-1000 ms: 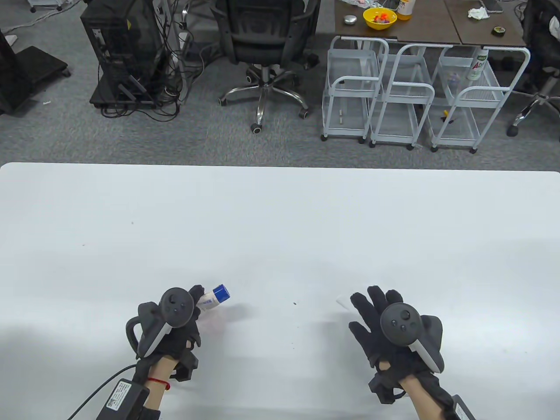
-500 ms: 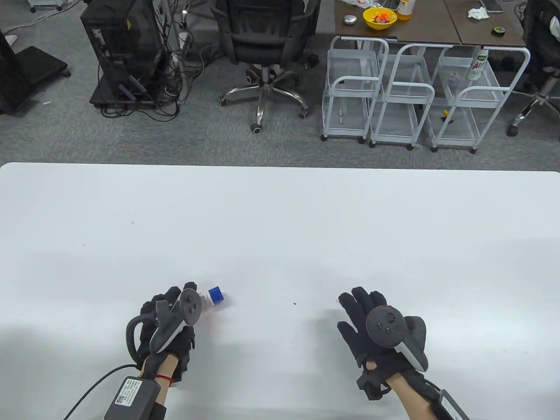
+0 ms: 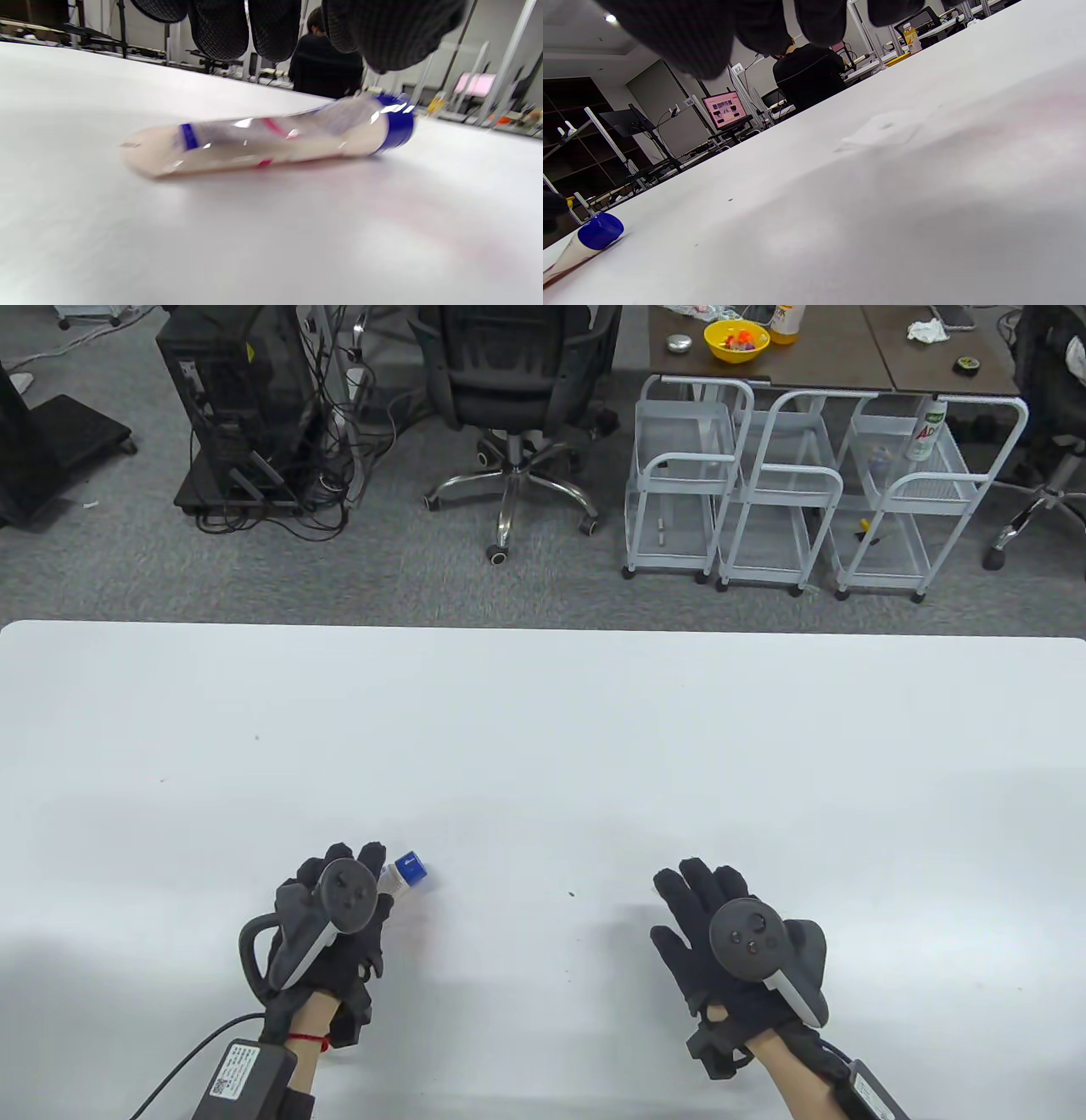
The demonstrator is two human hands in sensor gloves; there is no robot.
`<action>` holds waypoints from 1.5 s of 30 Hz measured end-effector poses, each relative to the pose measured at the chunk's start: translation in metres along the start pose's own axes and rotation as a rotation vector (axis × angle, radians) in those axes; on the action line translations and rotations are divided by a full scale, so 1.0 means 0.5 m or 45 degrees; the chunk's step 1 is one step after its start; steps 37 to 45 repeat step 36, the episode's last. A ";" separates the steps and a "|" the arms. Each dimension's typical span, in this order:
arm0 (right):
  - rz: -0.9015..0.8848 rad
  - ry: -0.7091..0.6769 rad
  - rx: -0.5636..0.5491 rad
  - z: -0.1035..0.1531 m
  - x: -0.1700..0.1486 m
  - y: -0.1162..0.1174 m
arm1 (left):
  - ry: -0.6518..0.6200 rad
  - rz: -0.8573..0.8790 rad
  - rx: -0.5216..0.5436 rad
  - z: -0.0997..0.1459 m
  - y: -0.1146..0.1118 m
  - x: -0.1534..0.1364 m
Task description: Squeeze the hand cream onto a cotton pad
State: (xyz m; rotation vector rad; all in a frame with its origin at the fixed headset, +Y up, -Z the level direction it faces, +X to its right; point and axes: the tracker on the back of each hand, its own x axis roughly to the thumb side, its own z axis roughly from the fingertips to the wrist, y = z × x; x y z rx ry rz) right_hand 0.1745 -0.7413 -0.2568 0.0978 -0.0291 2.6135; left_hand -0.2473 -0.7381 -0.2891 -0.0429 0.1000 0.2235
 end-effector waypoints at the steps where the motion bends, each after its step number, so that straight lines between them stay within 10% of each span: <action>1: -0.007 -0.005 -0.002 0.001 0.001 0.001 | -0.049 0.038 0.038 0.005 0.006 0.003; 16: 0.004 -0.166 -0.051 0.037 0.053 0.034 | -0.388 0.062 0.060 0.112 0.031 0.100; 45: -0.008 -0.157 -0.024 0.036 0.048 0.050 | -0.374 -0.006 -0.098 0.101 -0.017 0.122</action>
